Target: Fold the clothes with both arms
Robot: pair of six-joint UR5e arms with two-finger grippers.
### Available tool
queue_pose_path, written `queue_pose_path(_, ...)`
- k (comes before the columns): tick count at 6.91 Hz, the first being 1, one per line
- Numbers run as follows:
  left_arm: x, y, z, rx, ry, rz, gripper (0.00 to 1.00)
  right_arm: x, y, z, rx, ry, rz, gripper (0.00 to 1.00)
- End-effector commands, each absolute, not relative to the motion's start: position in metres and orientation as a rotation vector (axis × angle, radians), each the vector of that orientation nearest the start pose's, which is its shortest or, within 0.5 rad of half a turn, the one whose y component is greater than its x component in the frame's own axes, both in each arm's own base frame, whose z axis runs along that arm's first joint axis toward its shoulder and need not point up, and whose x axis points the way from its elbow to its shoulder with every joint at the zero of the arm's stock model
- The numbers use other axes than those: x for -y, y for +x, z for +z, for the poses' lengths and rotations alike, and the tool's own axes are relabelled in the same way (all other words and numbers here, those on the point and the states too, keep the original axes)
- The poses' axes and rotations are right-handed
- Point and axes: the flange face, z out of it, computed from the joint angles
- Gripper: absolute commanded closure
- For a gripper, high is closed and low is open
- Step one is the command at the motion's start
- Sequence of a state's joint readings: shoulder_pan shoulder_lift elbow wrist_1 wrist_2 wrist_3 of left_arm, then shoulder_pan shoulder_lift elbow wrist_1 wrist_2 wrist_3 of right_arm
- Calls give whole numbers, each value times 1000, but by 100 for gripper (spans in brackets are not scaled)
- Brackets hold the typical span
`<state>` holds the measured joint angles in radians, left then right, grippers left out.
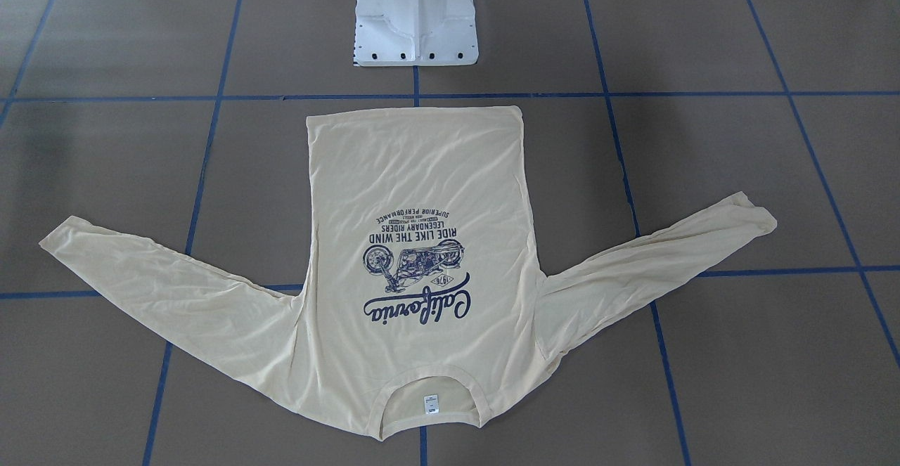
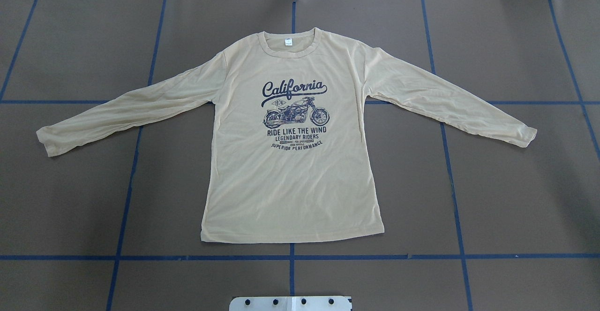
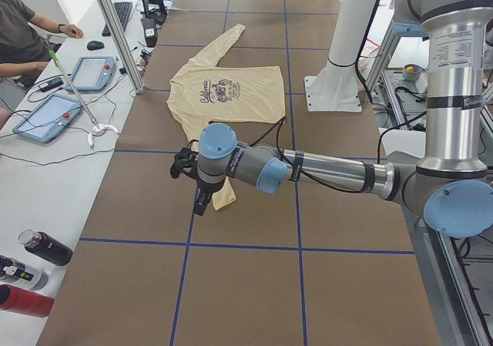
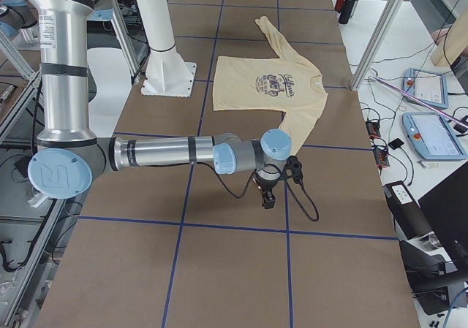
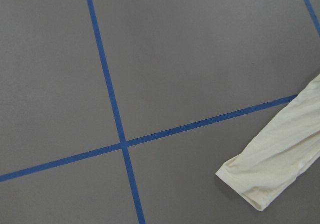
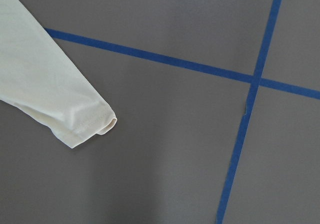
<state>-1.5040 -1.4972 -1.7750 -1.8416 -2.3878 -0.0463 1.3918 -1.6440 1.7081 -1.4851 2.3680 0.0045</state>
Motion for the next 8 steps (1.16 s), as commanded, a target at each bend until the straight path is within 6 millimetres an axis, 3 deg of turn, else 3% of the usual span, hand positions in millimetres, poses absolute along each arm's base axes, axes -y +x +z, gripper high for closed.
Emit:
queue_pose_path(1,478,-24,554,-881,340,201,0,465,-8,615,803,73,-186,0)
queue_pose_path(2,471,-24,558,-861,347,207,0,466,-9,623,807,56,-176,0)
queue_pose_path(3,455,-24,554,-871,392,228,0,471,-9,613,805,78,-188,0)
queue_pose_path(5,456,-21,561,-873,423,254,0,472,-14,614,810,69,-190,0)
queue_pose_path(6,456,-21,549,-871,484,277,0,472,-24,618,809,53,-205,0)
queue_pose_path(7,458,-20,553,-880,475,253,0,477,-30,610,814,57,-204,0)
queue_pose_path(8,459,-16,545,-888,485,257,0,478,-35,613,808,49,-213,0)
